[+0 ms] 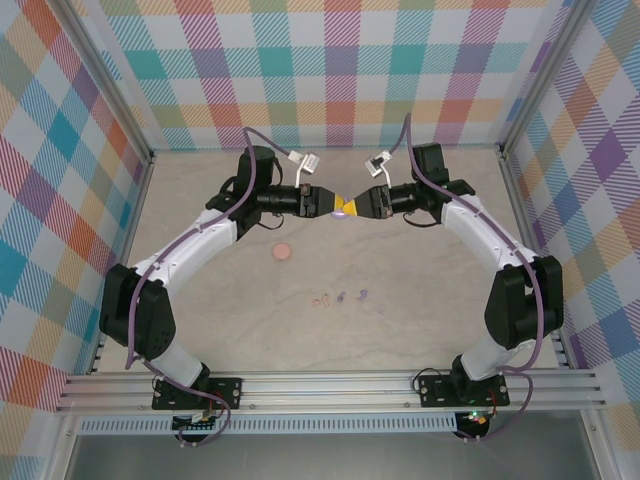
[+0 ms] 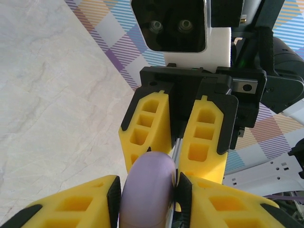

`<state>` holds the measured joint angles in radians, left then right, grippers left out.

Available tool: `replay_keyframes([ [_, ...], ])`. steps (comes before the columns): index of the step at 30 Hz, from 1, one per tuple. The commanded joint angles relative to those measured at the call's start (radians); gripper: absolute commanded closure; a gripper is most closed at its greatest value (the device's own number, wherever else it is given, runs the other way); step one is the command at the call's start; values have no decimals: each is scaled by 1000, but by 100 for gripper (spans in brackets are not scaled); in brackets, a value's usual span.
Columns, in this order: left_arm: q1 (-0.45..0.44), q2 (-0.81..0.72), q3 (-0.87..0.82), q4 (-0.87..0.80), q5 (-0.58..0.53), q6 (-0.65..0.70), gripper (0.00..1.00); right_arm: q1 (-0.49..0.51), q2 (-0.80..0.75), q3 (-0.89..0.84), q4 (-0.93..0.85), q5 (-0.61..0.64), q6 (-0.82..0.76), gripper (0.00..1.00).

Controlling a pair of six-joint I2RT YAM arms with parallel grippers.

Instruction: Insert wireless bluetooth earbuds into charging case

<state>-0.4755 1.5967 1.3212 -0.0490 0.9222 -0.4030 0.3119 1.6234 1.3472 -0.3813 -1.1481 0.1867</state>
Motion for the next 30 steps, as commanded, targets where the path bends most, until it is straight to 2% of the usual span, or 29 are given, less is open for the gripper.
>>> replay_keyframes([
  [1,-16,-51,22,-10,33,15,59,5,-31,3,68,21,19,82],
  [9,-16,-63,-5,-2,58,4,58,-11,-49,-2,99,47,54,82],
  [17,-18,-63,-12,-11,67,2,52,-15,-51,0,129,45,80,82],
  [26,-19,-54,-5,-7,65,-5,56,-14,-56,1,120,42,73,81],
  [30,-20,-53,-5,-6,67,-6,61,-14,-54,0,127,30,77,81],
])
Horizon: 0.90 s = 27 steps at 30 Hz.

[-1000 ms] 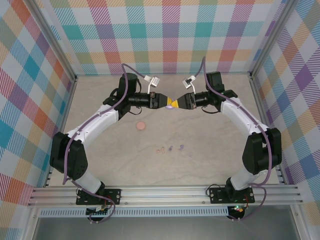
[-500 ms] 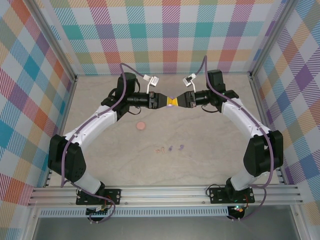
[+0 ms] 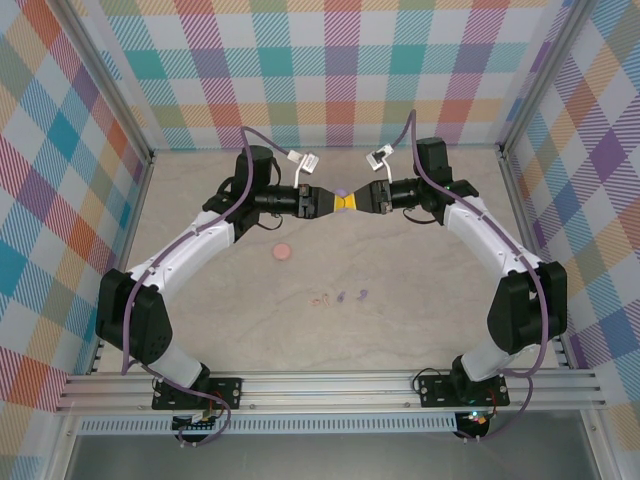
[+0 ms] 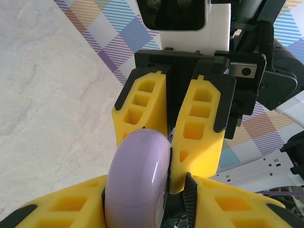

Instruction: Insert wireless bluetooth earbuds into charging case

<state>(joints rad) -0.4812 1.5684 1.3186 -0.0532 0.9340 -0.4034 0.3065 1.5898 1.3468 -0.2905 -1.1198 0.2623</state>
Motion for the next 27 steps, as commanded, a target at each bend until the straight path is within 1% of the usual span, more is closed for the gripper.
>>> replay_keyframes([
  [1,-14,-25,-2,-1,56,-6,63,-9,-21,1,34,3,-1,81],
  [2,-13,-25,-2,-1,55,-6,64,-9,-21,1,32,-1,-1,80],
  [7,-14,-24,-1,2,46,-10,79,-7,-16,5,-6,-24,-32,78],
  [13,-14,-10,8,-6,31,-6,85,-6,-31,10,-78,-16,-84,72],
  [15,-14,-2,18,-18,23,5,86,-6,-39,18,-114,4,-108,68],
  [16,-14,2,26,-34,11,14,87,-6,-45,21,-130,22,-113,64],
  [19,-15,1,45,-79,-58,73,88,-6,-71,28,-172,105,-127,56],
  [20,-15,-1,40,-69,-74,92,88,-6,-83,28,-184,150,-128,54],
  [22,-16,-6,23,-23,-102,125,87,-5,-102,29,-212,201,-137,53],
  [25,-36,-50,-65,113,-115,286,87,-2,-136,26,-248,250,-153,50],
  [27,-60,-83,-115,151,-154,418,88,9,-155,29,-279,278,-170,48],
])
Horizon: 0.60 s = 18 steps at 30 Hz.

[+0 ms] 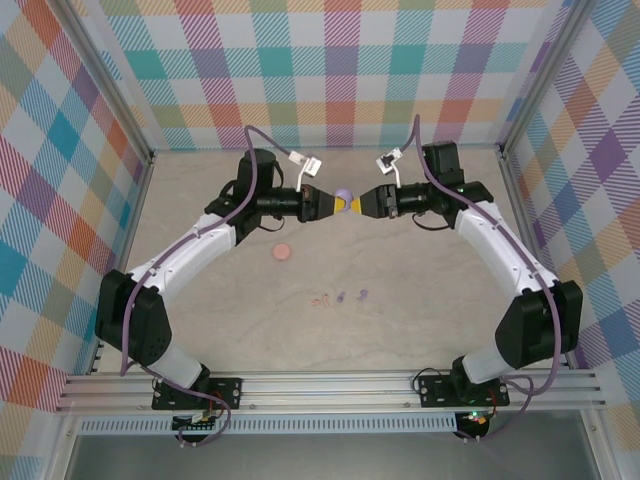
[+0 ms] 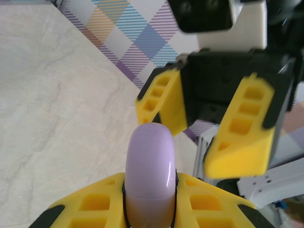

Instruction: Insert wireless bluetooth earbuds into charging case

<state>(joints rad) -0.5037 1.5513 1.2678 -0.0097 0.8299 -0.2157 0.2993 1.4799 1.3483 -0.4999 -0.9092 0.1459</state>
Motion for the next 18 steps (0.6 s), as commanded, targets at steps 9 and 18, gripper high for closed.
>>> replay_keyframes([
  [9,-66,-84,-74,132,11,432,89,51,-87,35,-133,144,-101,42],
  [18,-86,-94,-92,144,40,489,87,65,-99,37,-153,206,-118,41],
])
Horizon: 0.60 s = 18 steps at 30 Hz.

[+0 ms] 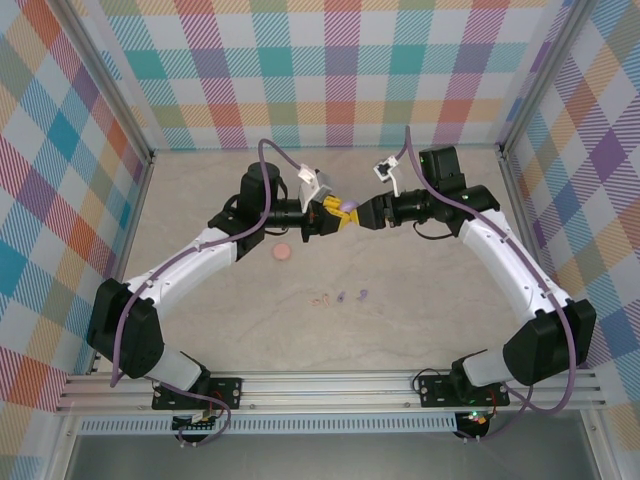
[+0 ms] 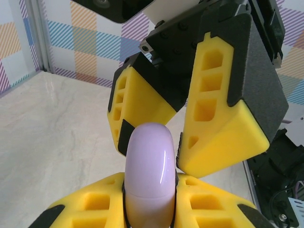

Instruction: Insert wireless bluetooth earbuds into charging case

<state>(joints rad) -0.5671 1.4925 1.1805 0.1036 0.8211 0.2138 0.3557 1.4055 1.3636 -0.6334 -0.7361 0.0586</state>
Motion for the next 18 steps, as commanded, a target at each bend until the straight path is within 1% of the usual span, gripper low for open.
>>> replay_keyframes([
  [1,-24,-37,-4,22,51,67,87,8,-26,22,-15,40,-27,40],
  [11,-42,-48,0,-56,85,144,88,8,-37,14,11,147,8,41],
  [18,-46,-55,2,-78,101,159,89,7,-46,13,28,199,24,40],
])
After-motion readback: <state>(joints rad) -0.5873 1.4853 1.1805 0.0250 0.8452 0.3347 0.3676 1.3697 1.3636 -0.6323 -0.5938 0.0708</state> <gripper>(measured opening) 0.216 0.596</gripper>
